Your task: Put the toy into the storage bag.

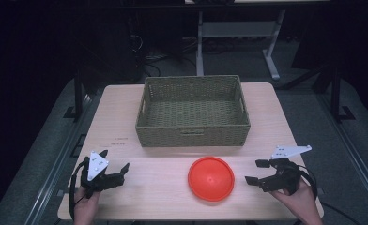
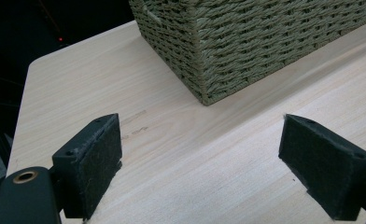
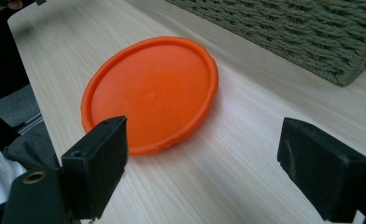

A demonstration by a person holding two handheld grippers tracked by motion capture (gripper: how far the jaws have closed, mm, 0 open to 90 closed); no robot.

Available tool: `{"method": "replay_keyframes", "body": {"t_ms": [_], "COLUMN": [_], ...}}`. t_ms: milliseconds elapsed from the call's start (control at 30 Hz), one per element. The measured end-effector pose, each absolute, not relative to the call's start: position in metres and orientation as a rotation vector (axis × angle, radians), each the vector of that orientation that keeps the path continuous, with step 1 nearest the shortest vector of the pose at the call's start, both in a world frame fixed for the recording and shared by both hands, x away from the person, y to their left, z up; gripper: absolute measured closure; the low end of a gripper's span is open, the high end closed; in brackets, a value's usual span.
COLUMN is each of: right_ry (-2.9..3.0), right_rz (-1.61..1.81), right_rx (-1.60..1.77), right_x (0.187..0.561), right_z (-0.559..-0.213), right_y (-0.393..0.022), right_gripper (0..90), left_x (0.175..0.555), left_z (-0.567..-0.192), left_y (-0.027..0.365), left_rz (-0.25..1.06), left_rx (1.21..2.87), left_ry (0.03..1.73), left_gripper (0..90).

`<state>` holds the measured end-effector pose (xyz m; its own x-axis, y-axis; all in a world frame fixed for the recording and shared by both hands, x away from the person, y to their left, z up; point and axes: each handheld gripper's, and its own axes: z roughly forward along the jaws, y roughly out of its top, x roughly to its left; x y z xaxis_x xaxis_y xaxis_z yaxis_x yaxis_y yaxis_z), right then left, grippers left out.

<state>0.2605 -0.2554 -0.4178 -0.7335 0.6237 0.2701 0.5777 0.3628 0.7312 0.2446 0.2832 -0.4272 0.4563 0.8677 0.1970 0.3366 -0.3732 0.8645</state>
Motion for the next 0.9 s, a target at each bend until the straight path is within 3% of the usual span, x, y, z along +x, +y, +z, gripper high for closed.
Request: {"method": "replay_keyframes", "body": {"t_ms": [900], "right_ry": [2.702], "right_rz": [1.247], "right_rx": [1.043], "right_x": [0.291], "right_z": [-0.4], "right_y": [-0.206], "right_gripper": [15.7], "left_x": [0.244], "left_z": [-0.426], "left_y": [0.285], "left_rz": [0.868], "left_rx": [1.915], "left_ry": [1.003], "left_gripper": [12.8]}}
